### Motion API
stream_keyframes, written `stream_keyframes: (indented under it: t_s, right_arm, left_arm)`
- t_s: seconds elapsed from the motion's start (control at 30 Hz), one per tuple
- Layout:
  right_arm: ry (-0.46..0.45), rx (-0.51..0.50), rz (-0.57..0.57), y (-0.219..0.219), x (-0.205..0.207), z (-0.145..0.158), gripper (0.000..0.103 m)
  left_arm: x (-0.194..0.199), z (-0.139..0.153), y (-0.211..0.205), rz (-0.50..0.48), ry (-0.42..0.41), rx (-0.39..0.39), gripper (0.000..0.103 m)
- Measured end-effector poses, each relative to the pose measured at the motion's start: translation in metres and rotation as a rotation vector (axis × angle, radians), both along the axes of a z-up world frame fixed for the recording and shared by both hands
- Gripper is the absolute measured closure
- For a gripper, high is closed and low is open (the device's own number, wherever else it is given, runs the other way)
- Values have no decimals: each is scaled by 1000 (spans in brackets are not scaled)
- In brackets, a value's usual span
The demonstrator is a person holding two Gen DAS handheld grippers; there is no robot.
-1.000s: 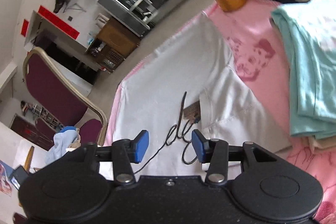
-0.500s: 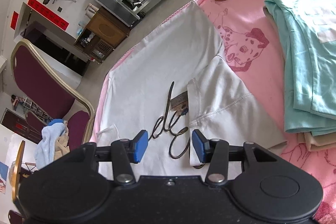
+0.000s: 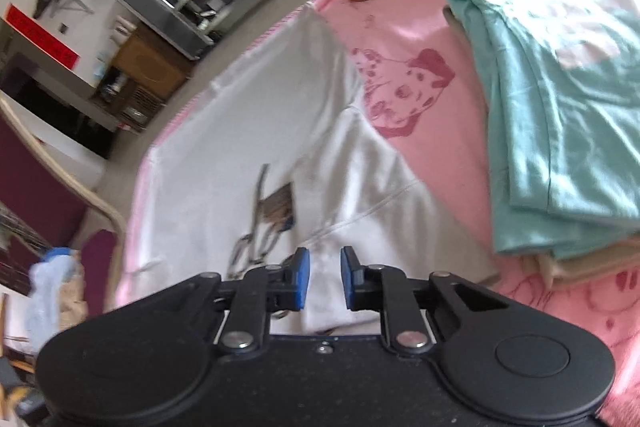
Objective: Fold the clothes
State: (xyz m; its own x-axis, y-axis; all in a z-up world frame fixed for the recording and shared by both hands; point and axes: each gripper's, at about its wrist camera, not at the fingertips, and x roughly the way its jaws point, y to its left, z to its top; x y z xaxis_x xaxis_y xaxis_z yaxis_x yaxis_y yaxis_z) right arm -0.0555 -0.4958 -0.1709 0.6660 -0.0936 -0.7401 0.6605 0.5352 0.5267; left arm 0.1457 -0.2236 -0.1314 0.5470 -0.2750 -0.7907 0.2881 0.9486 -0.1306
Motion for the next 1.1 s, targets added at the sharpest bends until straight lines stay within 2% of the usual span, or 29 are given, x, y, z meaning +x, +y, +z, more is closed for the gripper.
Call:
stream_keyframes:
  t_s: [0.07, 0.13, 0.17, 0.27, 0.33, 0.4, 0.53, 0.6, 0.7, 0.77, 0.83, 0.9, 1.0, 1.1]
  right_arm:
    - [60, -38, -1, -2, 9, -7, 85]
    - [125, -32, 2, -4, 14, -19, 85]
    - [148, -32, 0, -5, 15, -23, 92]
    - [185, -30, 2, -4, 8, -23, 94]
    - [201, -18, 1, -2, 0, -22, 94]
    - [173, -17, 3, -2, -8, -14, 92]
    - [63, -65, 30, -5, -13, 18, 92]
    - [8, -122, 72, -8, -6, 40, 92]
    - [-24, -253, 147, -10, 16, 62, 91]
    - [-27, -321, 193, -16, 33, 61, 86]
    - [-26, -347, 215, -23, 47, 50, 87]
    - [11, -315, 194, -30, 54, 34, 87]
    - [81, -249, 156, -40, 61, 17, 87]
    - [107, -211, 153, -47, 67, 8, 87]
  left_arm:
    - [0, -1, 0, 0, 8, 18, 86]
    - [0, -1, 1, -1, 16, 37, 82]
    - [0, -2, 1, -1, 20, 46, 77]
    - [0, -3, 1, -2, 32, 74, 77]
    - [0, -3, 1, -2, 39, 92, 81]
    - [0, -4, 2, -3, 47, 111, 85]
    - [-3, 26, 1, -82, -33, 57, 85]
    - [4, 36, -6, -128, -53, 50, 84]
    - [20, 33, -26, -191, -81, 106, 84]
    - [30, 26, -38, -225, -98, 146, 84]
    - [42, 7, -47, -207, -75, 155, 84]
    - [50, -2, -47, -174, -36, 126, 86]
    - [59, 0, -44, -161, -32, 60, 85]
    - [76, -15, -49, -146, 32, 45, 86]
